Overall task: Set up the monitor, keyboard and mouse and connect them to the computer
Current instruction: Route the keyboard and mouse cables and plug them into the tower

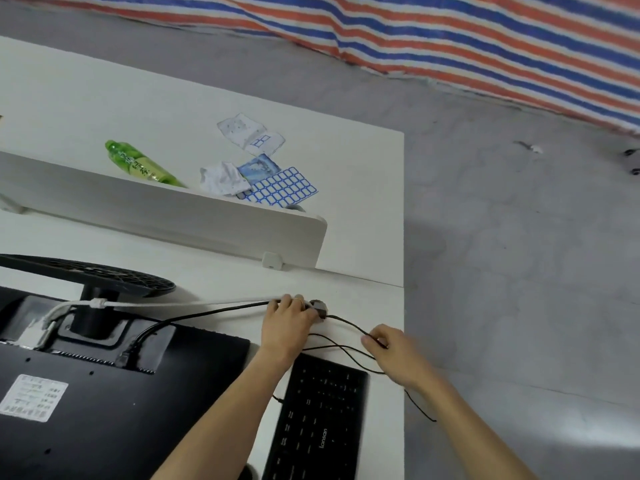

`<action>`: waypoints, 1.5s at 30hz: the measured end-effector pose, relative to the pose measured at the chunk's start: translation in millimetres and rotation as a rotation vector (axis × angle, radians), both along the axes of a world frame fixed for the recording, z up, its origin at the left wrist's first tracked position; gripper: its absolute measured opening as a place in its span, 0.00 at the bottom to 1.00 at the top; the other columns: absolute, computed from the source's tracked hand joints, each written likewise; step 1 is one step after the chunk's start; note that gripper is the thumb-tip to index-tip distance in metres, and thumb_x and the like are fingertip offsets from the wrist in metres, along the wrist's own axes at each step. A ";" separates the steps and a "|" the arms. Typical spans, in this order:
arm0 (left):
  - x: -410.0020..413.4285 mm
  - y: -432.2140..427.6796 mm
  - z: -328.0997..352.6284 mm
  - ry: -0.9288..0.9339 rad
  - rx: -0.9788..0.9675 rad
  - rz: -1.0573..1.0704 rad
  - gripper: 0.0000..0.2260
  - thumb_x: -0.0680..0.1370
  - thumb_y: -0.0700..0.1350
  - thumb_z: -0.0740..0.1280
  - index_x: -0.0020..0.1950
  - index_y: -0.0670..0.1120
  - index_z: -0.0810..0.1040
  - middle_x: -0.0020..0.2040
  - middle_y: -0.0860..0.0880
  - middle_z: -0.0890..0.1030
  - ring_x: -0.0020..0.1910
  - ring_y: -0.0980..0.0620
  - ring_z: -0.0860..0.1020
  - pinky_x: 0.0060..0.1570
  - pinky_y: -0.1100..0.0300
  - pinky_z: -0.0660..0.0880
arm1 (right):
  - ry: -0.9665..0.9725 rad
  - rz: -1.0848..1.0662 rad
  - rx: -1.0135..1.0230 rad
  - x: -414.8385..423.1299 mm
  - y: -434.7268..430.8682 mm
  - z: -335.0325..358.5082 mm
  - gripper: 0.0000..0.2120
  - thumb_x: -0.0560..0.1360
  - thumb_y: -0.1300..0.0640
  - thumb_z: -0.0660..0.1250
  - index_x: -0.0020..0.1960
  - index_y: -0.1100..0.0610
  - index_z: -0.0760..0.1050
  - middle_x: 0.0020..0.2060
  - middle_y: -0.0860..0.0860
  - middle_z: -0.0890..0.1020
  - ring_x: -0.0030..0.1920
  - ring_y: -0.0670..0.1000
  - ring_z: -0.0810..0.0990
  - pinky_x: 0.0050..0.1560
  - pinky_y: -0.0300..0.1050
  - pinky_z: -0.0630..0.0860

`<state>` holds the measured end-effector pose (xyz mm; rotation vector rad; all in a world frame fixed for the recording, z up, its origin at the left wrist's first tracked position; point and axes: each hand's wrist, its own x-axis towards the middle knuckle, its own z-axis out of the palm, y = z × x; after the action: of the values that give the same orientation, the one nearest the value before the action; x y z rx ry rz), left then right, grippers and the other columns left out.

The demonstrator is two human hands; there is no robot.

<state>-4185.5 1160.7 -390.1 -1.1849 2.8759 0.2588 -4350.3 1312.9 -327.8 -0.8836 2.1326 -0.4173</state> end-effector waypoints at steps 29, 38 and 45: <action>-55.3 39.7 36.7 0.174 -0.002 -0.563 0.10 0.80 0.49 0.63 0.51 0.48 0.82 0.41 0.50 0.85 0.48 0.47 0.81 0.47 0.52 0.74 | 0.090 -0.042 -0.181 -20.1 23.3 25.3 0.12 0.80 0.44 0.63 0.44 0.48 0.81 0.32 0.46 0.79 0.35 0.47 0.77 0.39 0.47 0.75; 12.6 -15.0 27.5 -0.194 -0.026 -0.122 0.13 0.83 0.49 0.59 0.62 0.55 0.79 0.58 0.54 0.83 0.64 0.48 0.72 0.57 0.53 0.67 | 0.115 -0.188 -0.088 -49.0 66.5 24.7 0.16 0.81 0.44 0.62 0.40 0.51 0.78 0.33 0.43 0.79 0.40 0.48 0.78 0.38 0.39 0.71; -46.3 30.7 52.2 0.099 0.112 -0.262 0.23 0.81 0.58 0.62 0.71 0.47 0.69 0.66 0.51 0.77 0.69 0.49 0.70 0.67 0.52 0.65 | 0.145 0.037 -0.075 -27.6 25.7 42.9 0.14 0.79 0.43 0.61 0.44 0.49 0.80 0.35 0.47 0.82 0.37 0.49 0.78 0.45 0.49 0.78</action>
<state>-4231.8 1191.4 -337.9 -0.7879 3.0110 0.4744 -4377.9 1338.6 -284.8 -1.0223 2.2411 -0.4278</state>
